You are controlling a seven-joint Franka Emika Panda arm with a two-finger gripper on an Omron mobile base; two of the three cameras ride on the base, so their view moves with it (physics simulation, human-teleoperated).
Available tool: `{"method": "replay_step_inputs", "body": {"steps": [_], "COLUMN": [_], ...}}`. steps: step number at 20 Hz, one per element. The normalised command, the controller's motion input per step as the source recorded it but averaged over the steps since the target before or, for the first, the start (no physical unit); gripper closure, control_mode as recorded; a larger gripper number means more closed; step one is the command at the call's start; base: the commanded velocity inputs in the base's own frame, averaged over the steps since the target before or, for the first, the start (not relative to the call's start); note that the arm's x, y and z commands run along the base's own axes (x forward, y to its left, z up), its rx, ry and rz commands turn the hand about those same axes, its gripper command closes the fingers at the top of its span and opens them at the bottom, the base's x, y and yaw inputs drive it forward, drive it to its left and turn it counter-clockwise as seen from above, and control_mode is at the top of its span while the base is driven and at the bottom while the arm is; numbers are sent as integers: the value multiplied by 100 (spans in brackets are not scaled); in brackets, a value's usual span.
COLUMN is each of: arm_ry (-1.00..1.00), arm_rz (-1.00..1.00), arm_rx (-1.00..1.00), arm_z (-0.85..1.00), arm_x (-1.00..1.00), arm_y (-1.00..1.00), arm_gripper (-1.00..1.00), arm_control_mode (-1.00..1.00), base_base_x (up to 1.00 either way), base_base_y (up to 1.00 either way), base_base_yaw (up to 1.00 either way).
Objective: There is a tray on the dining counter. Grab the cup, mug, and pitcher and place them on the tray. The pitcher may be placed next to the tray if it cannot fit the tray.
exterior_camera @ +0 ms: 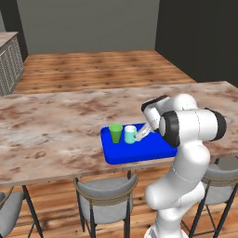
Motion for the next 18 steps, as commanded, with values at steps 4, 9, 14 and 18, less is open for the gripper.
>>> {"method": "replay_step_inputs", "body": {"steps": [4, 9, 14, 18], "arm_ry": [0, 0, 0, -1], "arm_rz": [0, 0, 0, 0], "arm_rx": [0, 0, 0, 0], "arm_z": [1, 15, 28, 41], "arm_x": [0, 0, -1, -20], "arm_y": [0, 0, 0, 0], "arm_gripper": [-100, -100, -100, -100], "arm_control_mode": [-100, -100, -100, -100], "base_base_x": [0, 0, 0, 0], "base_base_y": [0, 0, 0, 0], "base_base_yaw": [0, 0, 0, 0]}}
